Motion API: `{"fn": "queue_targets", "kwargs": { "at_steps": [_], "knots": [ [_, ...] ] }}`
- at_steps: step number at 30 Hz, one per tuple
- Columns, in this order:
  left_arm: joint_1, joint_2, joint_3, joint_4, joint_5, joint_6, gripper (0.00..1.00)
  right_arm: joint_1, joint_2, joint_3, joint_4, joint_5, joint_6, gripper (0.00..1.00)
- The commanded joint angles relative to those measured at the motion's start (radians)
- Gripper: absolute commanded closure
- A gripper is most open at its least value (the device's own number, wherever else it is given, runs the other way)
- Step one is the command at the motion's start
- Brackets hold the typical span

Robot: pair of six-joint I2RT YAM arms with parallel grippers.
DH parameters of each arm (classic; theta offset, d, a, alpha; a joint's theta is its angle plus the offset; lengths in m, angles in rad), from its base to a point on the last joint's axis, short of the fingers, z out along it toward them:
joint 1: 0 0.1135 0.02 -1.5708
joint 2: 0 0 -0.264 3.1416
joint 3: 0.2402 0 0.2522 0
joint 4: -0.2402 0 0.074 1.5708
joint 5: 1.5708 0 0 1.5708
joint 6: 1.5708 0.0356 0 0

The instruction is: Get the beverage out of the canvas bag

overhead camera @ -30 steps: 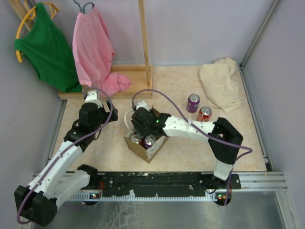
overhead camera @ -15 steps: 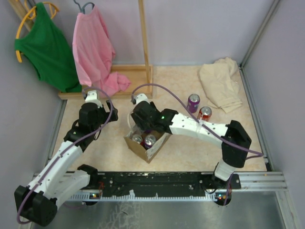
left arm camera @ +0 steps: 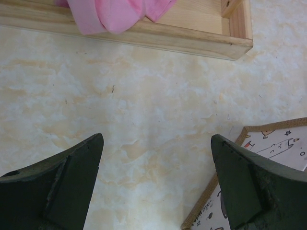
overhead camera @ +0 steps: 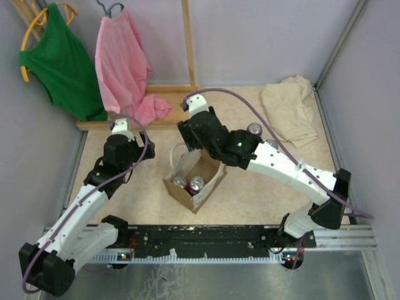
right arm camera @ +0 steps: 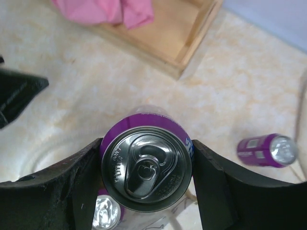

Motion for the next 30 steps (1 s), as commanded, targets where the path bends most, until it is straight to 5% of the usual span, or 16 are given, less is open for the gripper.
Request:
{"fn": "queue_targets", "kwargs": {
  "at_steps": [1, 6, 15, 30],
  "knots": [
    [-0.003, 0.004, -0.004, 0.029, 0.02, -0.004, 0.0, 0.005, -0.068, 0.195, 0.049, 0.205, -0.081, 1.0],
    [-0.002, 0.011, 0.001, 0.03, 0.023, -0.001, 0.0, -0.041, -0.049, 0.282, 0.023, 0.333, -0.108, 1.0],
    [-0.003, 0.019, -0.006, 0.035, 0.025, 0.0, 0.0, -0.337, -0.02, 0.302, -0.148, 0.173, 0.054, 1.0],
    [-0.003, 0.038, -0.01, 0.039, 0.04, -0.005, 0.0, -0.434, -0.037, -0.05, -0.141, 0.005, 0.168, 1.0]
  ]
}}
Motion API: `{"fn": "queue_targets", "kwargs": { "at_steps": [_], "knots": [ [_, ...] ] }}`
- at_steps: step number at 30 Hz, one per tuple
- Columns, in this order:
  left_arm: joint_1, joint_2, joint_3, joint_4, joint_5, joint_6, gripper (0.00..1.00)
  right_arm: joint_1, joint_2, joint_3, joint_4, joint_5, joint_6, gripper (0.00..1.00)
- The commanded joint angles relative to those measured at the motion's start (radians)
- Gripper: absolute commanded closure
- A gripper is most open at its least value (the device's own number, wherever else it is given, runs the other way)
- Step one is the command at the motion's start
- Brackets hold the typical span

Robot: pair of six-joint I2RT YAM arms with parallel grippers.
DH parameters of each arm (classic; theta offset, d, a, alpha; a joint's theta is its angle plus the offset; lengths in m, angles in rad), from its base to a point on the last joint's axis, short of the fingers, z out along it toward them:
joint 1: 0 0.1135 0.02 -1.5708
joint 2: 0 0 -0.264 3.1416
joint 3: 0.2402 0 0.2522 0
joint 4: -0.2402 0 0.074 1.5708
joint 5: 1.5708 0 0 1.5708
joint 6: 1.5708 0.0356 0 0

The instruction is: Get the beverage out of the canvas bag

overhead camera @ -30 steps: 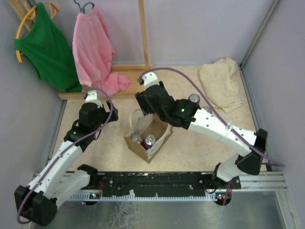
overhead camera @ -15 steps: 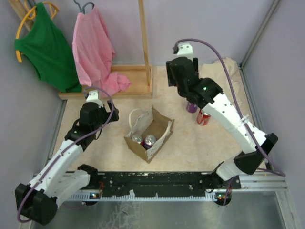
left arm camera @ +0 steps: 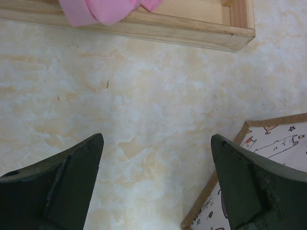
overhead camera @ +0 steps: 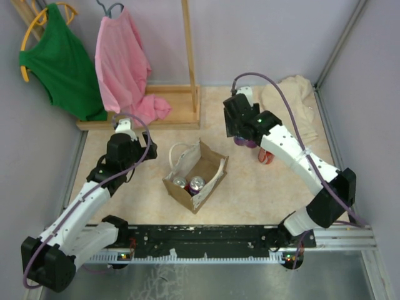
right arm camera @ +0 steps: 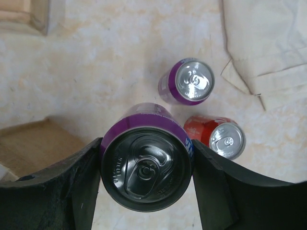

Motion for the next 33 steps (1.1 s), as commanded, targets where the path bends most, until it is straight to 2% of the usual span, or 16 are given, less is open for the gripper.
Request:
{"fn": "queue_targets", "kwargs": {
  "at_steps": [1, 15, 33],
  "knots": [
    [-0.003, -0.01, -0.007, 0.022, 0.011, -0.005, 0.0, -0.006, -0.032, -0.047, 0.085, -0.014, 0.041, 1.0],
    [-0.003, -0.023, -0.012, 0.008, 0.01, -0.004, 0.0, -0.033, -0.074, -0.329, 0.236, -0.063, 0.103, 1.0],
    [-0.004, -0.016, -0.011, 0.008, 0.012, -0.001, 0.0, -0.044, -0.124, -0.533, 0.411, -0.042, 0.133, 1.0]
  ]
}}
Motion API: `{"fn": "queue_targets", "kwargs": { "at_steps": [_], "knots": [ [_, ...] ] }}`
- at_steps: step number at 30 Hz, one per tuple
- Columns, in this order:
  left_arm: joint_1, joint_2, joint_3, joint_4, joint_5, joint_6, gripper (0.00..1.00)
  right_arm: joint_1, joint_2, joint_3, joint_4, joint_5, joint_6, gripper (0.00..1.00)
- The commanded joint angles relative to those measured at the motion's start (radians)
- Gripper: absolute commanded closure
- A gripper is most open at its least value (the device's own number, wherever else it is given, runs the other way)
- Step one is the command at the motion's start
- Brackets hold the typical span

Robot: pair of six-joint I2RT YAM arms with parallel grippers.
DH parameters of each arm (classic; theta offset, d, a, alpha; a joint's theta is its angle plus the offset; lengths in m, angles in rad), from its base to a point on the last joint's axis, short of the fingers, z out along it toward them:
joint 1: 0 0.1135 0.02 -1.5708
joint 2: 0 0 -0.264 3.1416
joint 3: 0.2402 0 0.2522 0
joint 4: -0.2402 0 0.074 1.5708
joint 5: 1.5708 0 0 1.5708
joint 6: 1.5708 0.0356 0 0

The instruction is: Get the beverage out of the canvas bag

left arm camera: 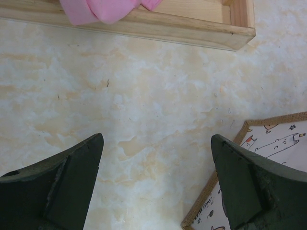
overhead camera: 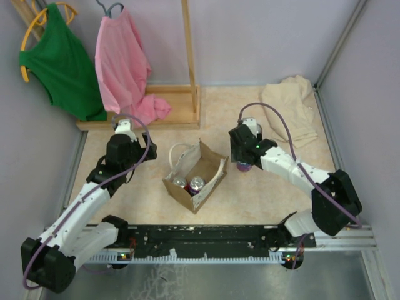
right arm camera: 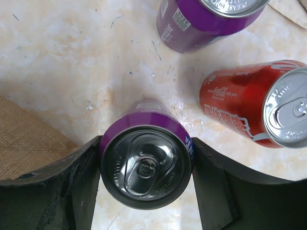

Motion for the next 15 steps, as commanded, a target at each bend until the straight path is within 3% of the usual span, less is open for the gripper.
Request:
{"fn": "queue_targets", "kwargs": {
  "at_steps": [1, 4, 6, 8, 11, 15],
  "knots": [
    [-0.004, -0.007, -0.004, 0.009, 0.011, -0.001, 0.0, -0.013, -0.04, -0.007, 0.125, 0.041, 0.023, 1.0],
    [-0.003, -0.008, -0.002, 0.005, 0.013, 0.0, 0.0, -0.014, -0.025, -0.008, 0.125, 0.043, 0.025, 0.94],
    [-0.003, -0.011, -0.003, 0.002, 0.01, -0.001, 0.0, -0.014, -0.021, -0.005, 0.12, 0.041, 0.026, 0.72],
    [-0.003, -0.016, -0.005, 0.0, 0.008, -0.002, 0.0, -0.014, -0.016, 0.001, 0.106, 0.05, 0.032, 0.42],
    [-0.003, -0.019, -0.007, 0.0, 0.008, -0.002, 0.0, -0.013, -0.011, 0.011, 0.082, 0.067, 0.041, 0.25],
    [-0.003, -0.016, -0.006, -0.002, 0.01, -0.002, 0.0, -0.014, -0.017, 0.019, 0.067, 0.063, 0.043, 0.12]
  ]
}}
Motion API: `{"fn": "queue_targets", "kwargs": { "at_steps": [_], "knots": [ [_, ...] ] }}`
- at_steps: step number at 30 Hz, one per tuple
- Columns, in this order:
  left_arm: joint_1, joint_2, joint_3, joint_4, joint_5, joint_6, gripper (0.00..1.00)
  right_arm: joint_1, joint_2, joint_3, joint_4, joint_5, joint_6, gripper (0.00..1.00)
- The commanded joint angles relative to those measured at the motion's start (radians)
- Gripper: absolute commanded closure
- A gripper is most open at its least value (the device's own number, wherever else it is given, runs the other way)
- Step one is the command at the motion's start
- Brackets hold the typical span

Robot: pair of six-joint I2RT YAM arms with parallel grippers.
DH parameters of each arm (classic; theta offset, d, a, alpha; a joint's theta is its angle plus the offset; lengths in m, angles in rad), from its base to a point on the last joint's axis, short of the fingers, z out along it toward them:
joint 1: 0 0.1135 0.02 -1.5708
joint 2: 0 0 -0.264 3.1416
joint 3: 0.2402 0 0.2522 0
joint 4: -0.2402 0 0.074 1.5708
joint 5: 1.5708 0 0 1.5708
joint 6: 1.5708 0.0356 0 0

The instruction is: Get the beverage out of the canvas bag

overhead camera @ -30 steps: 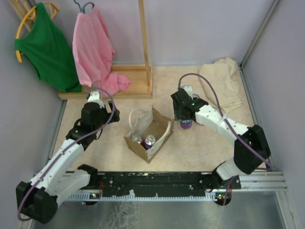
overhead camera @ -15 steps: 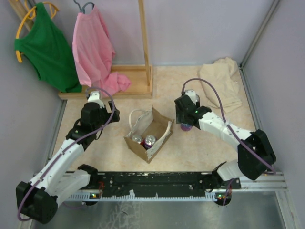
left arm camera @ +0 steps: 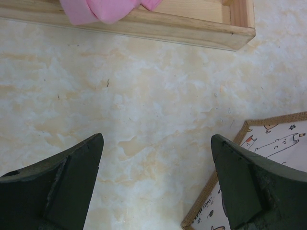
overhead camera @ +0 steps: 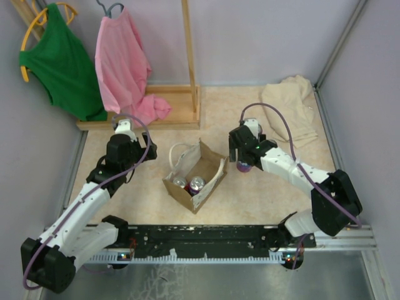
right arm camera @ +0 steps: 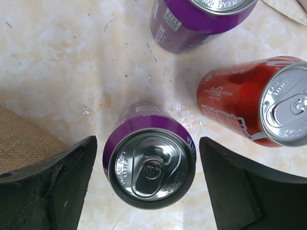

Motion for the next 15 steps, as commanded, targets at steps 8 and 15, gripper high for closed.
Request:
{"fn": "queue_targets", "kwargs": {
  "at_steps": [8, 15],
  "knots": [
    [-0.003, -0.014, -0.007, -0.001, 0.013, -0.006, 0.0, -0.006, -0.067, 0.166, -0.018, 0.019, -0.016, 0.03],
    [-0.003, -0.011, -0.002, 0.002, 0.013, -0.005, 0.0, 0.028, -0.133, 0.349, -0.054, 0.022, -0.081, 0.04]
  ]
}}
